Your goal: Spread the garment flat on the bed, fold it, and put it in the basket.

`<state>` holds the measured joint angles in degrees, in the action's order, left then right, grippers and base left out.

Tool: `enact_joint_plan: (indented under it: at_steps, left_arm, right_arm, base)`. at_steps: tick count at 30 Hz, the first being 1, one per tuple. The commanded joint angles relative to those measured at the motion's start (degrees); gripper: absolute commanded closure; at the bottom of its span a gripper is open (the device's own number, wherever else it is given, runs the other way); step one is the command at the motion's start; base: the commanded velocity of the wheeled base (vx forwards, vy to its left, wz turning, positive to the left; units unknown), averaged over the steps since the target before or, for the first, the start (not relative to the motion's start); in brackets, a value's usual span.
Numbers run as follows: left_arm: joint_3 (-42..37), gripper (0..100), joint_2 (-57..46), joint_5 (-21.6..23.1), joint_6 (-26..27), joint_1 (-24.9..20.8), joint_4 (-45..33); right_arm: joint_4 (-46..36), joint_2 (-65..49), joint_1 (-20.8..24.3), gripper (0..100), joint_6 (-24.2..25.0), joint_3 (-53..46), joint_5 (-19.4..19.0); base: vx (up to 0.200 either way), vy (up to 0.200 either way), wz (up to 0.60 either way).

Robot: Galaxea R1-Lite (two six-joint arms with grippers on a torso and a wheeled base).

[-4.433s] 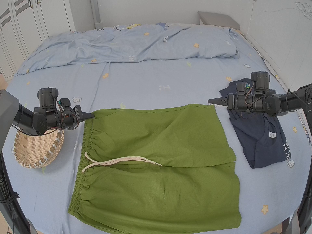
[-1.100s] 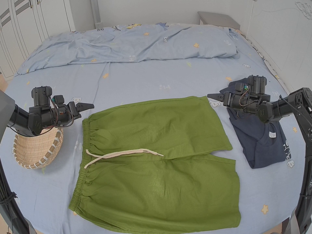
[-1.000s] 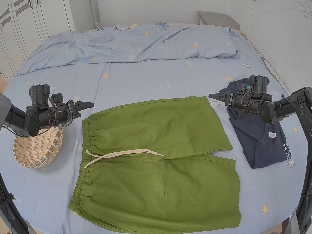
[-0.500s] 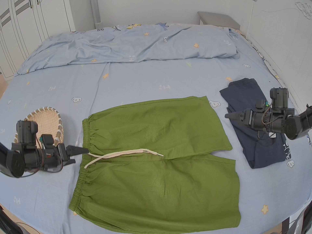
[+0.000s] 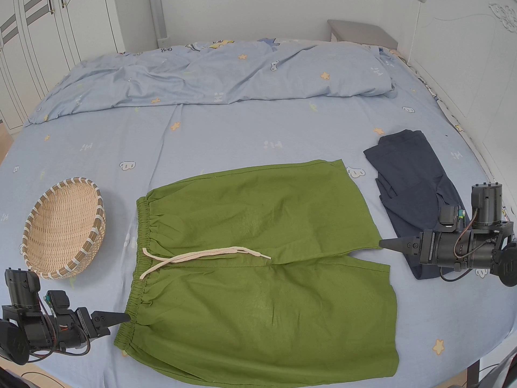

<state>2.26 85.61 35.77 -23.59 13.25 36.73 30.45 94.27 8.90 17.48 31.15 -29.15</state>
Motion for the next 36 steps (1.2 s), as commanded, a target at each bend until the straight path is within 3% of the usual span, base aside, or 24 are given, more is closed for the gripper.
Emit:
enact_joint_plan:
  at_steps: [1,8,16,21,22,28,36]
  left_arm:
    - [-1.2,0,1.75,0.0,0.65,0.81,0.18]
    - [-0.85,0,10.98,0.0,6.98,0.81,0.62]
    - [-1.46,0,16.16,4.05,6.71,-0.24,6.78]
    - [-1.11,0,17.22,4.22,6.63,-0.33,7.92]
    - [-1.11,100,17.39,4.22,6.63,-0.33,8.01]
    - [-1.9,100,17.13,4.22,6.63,-0.16,8.62]
    - [-2.26,100,16.69,4.31,6.71,0.64,7.48]
  right_arm:
    - [0.22,-2.51,1.21,0,0.1,-1.44,0.06]
    - [0.22,-2.95,1.65,0,0.1,-1.53,0.06]
    - [0.31,-2.95,1.82,0,0.1,-1.53,0.06]
    - [0.4,-2.86,1.74,0,0.1,-1.53,0.06]
    - [0.4,-2.86,1.74,0,0.1,-1.53,-0.03]
    - [0.05,-2.86,1.74,0,0.1,-2.41,0.06]
    - [-0.22,-6.03,1.56,0,-0.34,-11.46,0.06]
  base:
    - [0.0,0.0,0.0]
    - [0.0,0.0,0.0]
    - [0.0,0.0,0.0]
    - [0.0,0.0,0.0]
    - [0.0,0.0,0.0]
    - [0.0,0.0,0.0]
    - [0.0,0.0,0.0]
